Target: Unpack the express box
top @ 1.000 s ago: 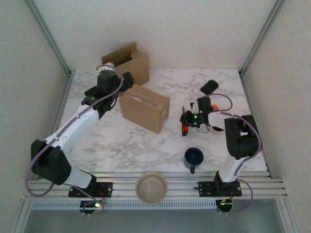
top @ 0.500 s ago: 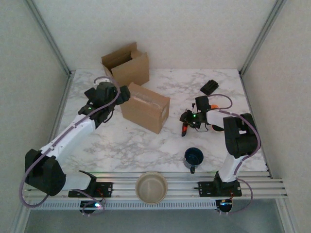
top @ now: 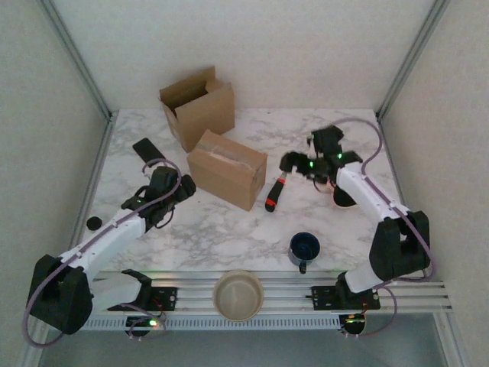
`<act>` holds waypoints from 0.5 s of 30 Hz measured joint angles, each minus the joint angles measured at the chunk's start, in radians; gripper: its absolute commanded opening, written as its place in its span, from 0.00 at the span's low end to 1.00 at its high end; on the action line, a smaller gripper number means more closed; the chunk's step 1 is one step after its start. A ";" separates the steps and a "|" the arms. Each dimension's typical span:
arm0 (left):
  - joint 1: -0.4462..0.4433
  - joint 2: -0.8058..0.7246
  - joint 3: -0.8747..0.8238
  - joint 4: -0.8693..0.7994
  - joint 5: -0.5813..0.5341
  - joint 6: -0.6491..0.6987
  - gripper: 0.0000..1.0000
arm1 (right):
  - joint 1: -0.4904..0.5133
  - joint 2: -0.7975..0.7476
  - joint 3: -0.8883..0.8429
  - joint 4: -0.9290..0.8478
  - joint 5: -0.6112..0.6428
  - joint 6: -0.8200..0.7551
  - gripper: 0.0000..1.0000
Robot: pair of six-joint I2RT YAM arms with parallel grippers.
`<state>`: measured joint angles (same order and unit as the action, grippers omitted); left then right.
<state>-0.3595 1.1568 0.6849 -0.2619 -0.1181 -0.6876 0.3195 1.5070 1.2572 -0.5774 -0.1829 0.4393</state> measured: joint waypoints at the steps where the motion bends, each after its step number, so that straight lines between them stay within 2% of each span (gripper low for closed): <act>1: -0.002 0.016 -0.017 0.005 0.011 -0.011 0.84 | 0.011 0.016 0.096 -0.023 -0.021 -0.045 0.99; 4: -0.008 0.100 -0.032 0.032 0.036 -0.038 0.85 | 0.037 0.120 0.376 -0.060 -0.103 -0.172 0.99; 9: -0.019 0.209 -0.024 0.091 0.040 -0.063 0.88 | 0.051 0.429 0.716 -0.095 -0.249 -0.283 0.99; 12: -0.018 0.283 0.028 0.103 0.026 -0.061 0.89 | 0.051 0.613 0.808 -0.093 -0.328 -0.269 0.99; 15: -0.015 0.352 0.093 0.118 0.009 -0.053 0.89 | 0.056 0.695 0.756 -0.060 -0.381 -0.211 0.99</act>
<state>-0.3748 1.5089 0.7780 -0.1440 -0.1089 -0.7410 0.3756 2.2017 2.0132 -0.6373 -0.5636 0.2283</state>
